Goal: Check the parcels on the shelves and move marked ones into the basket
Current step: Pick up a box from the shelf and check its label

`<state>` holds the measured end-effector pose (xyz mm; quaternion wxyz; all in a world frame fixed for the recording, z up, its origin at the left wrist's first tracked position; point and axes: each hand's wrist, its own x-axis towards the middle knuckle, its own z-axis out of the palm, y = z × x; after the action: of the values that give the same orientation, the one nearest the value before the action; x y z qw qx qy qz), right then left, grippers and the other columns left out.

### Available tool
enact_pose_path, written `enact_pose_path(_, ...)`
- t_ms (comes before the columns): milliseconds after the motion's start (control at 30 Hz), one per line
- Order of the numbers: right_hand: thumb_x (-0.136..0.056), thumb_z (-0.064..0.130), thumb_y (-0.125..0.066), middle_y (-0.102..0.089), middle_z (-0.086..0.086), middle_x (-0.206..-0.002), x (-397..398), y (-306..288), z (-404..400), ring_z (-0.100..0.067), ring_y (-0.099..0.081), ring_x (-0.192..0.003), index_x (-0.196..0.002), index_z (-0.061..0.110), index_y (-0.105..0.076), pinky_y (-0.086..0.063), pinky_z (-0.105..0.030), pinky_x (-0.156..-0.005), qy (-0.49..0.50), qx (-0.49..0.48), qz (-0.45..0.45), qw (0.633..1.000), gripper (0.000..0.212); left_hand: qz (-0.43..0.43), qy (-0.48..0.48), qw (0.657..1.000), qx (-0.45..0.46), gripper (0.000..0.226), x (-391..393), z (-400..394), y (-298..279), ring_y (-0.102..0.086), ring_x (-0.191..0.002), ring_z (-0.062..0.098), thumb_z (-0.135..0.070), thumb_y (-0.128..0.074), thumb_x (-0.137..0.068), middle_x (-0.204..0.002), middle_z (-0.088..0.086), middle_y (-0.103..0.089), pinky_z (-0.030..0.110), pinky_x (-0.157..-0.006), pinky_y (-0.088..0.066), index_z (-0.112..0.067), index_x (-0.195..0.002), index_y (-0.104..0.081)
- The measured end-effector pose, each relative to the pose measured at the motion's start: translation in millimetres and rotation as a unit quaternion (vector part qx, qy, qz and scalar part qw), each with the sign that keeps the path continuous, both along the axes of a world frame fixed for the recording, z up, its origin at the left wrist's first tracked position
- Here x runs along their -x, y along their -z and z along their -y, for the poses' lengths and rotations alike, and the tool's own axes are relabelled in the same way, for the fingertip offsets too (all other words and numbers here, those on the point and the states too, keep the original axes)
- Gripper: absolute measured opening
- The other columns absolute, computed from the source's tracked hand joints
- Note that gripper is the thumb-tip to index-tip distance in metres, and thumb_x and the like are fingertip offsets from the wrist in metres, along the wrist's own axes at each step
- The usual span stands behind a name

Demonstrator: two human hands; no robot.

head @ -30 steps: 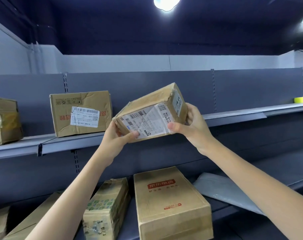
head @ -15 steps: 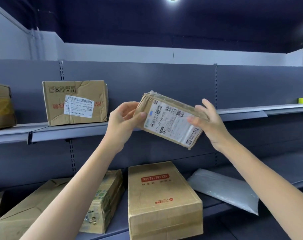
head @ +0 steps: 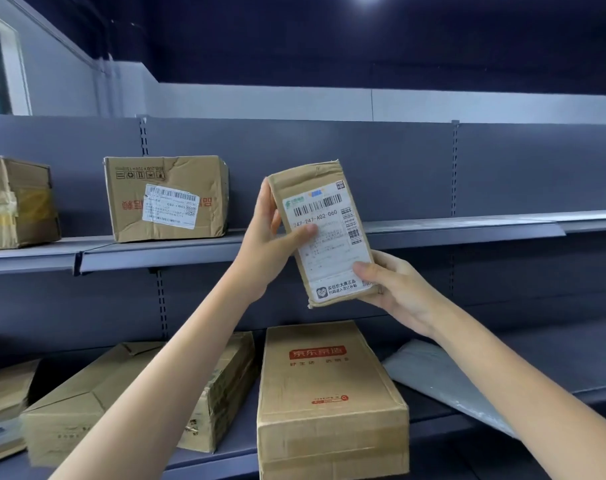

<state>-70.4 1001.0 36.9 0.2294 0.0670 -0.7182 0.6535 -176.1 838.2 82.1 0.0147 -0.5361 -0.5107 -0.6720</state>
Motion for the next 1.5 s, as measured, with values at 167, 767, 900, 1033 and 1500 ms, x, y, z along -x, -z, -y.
enact_pose_path(167,-0.07,0.021,-0.065,-0.072,0.0,-0.099,-3,-6,-6,-0.014,-0.068,-0.09,-0.105,0.016,-0.064,-0.055,-0.022,-0.077,0.041,0.013,-0.052,0.998,0.036,0.04,-0.065,0.997,0.004,0.086,7,5,12,-0.05,-0.123,0.021,-0.002,-0.071,-0.075,-0.136,0.002,-0.047,0.049,-0.097,-0.046,-0.033,-0.138,-0.021)
enact_pose_path(767,-0.073,0.015,-0.075,-0.056,-0.011,-0.131,56,-86,-41,-0.017,-0.054,-0.121,-0.126,0.002,-0.054,-0.044,-0.033,-0.103,0.25,-0.083,-0.259,0.929,0.058,-0.076,-0.345,0.931,0.088,0.041,37,-18,-4,-0.056,-0.097,0.016,-0.015,-0.069,-0.08,-0.11,0.0,-0.056,0.019,-0.072,-0.045,-0.015,-0.104,-0.036)
enact_pose_path(900,-0.084,0.011,-0.065,-0.058,-0.009,-0.13,86,-79,-54,-0.023,-0.054,-0.12,-0.13,0.007,-0.051,-0.039,-0.035,-0.107,0.327,-0.19,-0.188,0.907,0.049,-0.042,-0.412,0.906,0.089,0.034,60,-40,-14,-0.054,-0.09,0.02,-0.005,-0.064,-0.08,-0.11,0.01,-0.059,0.014,-0.059,-0.037,-0.008,-0.107,-0.044)
enact_pose_path(1033,-0.091,0.001,-0.046,-0.044,-0.007,-0.143,106,-66,-61,-0.021,-0.041,-0.133,-0.14,0.007,-0.037,-0.03,-0.034,-0.112,0.349,-0.234,-0.137,0.897,0.049,-0.037,-0.45,0.884,0.118,0.036,82,-57,-17,-0.054,-0.104,0.026,-0.006,-0.058,-0.084,-0.115,0.013,-0.06,0.013,-0.064,-0.029,-0.003,-0.118,-0.046)
enact_pose_path(1500,-0.089,0.002,-0.035,-0.038,-0.008,-0.145,155,-93,-84,-0.023,-0.052,-0.109,-0.149,0.022,-0.008,-0.041,-0.026,-0.078,0.284,-0.318,0.088,0.9,0.069,-0.046,-0.396,0.859,0.322,0.058,143,-80,-47,-0.05,-0.092,0.028,-0.003,-0.047,-0.083,-0.118,0.019,-0.054,0.032,-0.075,-0.04,-0.008,-0.135,-0.021)
